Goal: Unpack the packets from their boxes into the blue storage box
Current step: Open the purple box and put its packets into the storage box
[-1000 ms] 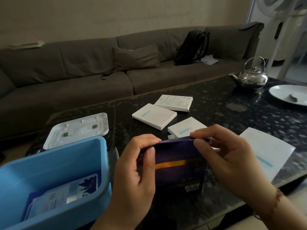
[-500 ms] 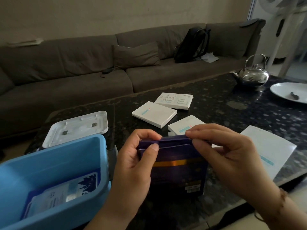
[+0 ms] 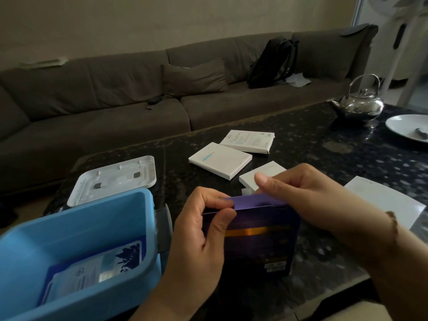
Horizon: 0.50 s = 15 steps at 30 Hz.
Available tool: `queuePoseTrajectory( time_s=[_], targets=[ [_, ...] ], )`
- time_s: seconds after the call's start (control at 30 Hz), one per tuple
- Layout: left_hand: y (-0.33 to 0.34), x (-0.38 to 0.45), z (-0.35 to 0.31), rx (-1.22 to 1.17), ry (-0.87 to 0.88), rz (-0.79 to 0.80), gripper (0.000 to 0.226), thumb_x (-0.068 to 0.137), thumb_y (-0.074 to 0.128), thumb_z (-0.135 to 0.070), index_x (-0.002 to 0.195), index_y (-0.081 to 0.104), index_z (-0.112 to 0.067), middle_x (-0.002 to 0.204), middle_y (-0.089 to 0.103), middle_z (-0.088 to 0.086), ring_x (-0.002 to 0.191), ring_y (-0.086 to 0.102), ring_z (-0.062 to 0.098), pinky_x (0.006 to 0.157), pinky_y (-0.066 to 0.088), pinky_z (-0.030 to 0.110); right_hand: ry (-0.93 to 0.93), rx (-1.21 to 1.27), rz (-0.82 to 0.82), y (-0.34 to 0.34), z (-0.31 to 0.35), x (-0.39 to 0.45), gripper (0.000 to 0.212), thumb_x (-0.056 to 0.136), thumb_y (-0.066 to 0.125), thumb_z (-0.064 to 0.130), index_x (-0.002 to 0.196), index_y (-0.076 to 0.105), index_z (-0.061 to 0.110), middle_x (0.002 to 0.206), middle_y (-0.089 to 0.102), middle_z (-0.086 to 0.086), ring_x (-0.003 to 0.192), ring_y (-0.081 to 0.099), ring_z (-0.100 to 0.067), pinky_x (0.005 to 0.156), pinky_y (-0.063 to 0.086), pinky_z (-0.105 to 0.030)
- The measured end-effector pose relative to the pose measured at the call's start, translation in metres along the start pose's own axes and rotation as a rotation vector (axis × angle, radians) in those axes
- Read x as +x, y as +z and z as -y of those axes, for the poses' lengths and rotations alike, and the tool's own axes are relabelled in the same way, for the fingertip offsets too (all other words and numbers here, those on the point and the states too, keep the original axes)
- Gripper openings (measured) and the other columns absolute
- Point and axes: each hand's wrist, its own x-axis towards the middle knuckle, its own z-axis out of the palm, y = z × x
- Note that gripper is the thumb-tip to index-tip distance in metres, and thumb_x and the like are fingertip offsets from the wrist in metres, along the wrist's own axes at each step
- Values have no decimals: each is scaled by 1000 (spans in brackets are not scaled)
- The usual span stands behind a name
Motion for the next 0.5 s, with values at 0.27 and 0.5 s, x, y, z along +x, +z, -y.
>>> queuePoseTrajectory(
  time_s=[0.27,0.5],
  targets=[
    [1,0,5,35,64,-19,7,93,51,-35,96,57,-33,104,64,-18,98,65,8,79,48,11,-563,-148,-117,9,-22,-2,23,79,78,32,102,76,33,100,73,18,94,69,-1,79,52,-15],
    [-1,0,4,8,12,6,11,93,50,-39,95,59,-33,105,64,-16,101,65,11,81,51,17,-1022,-779,-440,7,-51,-4,31,92,67,28,122,67,23,121,68,-3,84,66,-24,64,52,-38]
  ],
)
